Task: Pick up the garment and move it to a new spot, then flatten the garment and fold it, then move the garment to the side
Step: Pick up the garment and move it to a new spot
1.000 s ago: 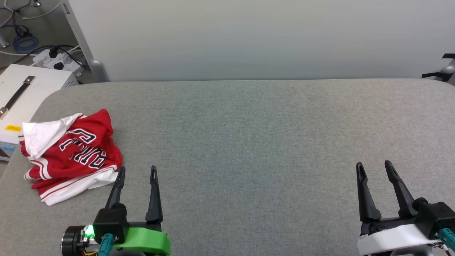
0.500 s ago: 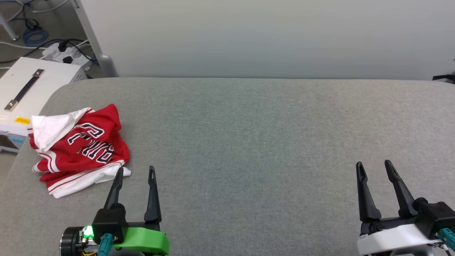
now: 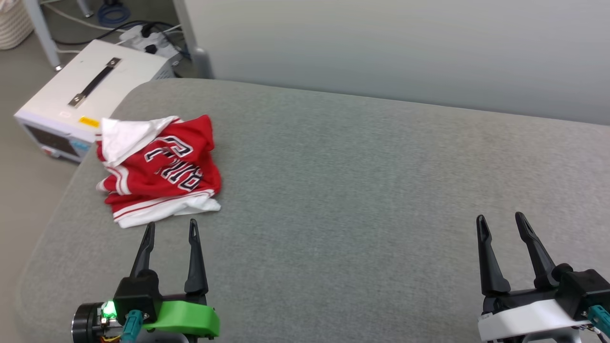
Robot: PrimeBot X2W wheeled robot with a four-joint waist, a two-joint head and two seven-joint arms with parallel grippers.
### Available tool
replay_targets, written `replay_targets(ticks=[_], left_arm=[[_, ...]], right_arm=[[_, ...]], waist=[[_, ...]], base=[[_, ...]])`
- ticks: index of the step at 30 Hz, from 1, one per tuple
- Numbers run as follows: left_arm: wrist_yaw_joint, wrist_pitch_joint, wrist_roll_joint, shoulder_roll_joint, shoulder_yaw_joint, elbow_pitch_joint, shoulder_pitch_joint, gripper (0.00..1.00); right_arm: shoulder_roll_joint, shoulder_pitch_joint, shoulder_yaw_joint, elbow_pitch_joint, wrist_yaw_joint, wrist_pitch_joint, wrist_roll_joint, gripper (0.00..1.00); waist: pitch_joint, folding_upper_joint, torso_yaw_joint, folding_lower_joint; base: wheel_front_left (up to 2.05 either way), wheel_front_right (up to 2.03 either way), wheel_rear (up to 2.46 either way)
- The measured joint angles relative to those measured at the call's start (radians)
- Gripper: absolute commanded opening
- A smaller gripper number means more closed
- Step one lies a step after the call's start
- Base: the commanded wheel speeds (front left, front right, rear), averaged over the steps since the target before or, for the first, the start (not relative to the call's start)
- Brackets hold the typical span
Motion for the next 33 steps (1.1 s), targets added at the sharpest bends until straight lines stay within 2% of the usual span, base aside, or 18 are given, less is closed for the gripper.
replay_targets(ticks=[11, 20, 24, 29, 33], left_arm=[[0.006, 0.000, -0.026, 0.000, 0.021, -0.001, -0.002, 1.00], [0.008, 0.000, -0.045, 0.000, 0.043, -0.001, -0.002, 1.00], [0.013, 0.000, -0.053, 0.000, 0.061, -0.001, -0.001, 1.00], [0.011, 0.000, -0.054, 0.000, 0.081, 0.001, -0.002, 1.00], [-0.027, 0.000, -0.061, 0.000, 0.112, 0.008, -0.024, 1.00]], right_arm=[[0.000, -0.003, 0.019, -0.004, 0.000, 0.000, -0.021, 1.00], [0.000, -0.006, 0.035, -0.005, 0.000, 0.000, -0.027, 1.00], [0.000, -0.007, 0.037, -0.005, 0.000, 0.000, -0.029, 1.00], [0.000, -0.007, 0.038, -0.005, 0.000, 0.000, -0.031, 1.00], [0.000, -0.009, 0.040, -0.005, 0.000, 0.000, -0.036, 1.00]], waist=[[0.021, 0.0000, 0.174, 0.0000], [0.031, 0.0000, 0.281, 0.0000], [0.034, 0.0000, 0.302, 0.0000], [0.036, 0.0000, 0.292, 0.0000], [0.043, 0.0000, 0.277, 0.0000]], base=[[0.00, 0.00, 0.00], [0.00, 0.00, 0.00], [0.00, 0.00, 0.00], [0.00, 0.00, 0.00], [0.00, 0.00, 0.00]])
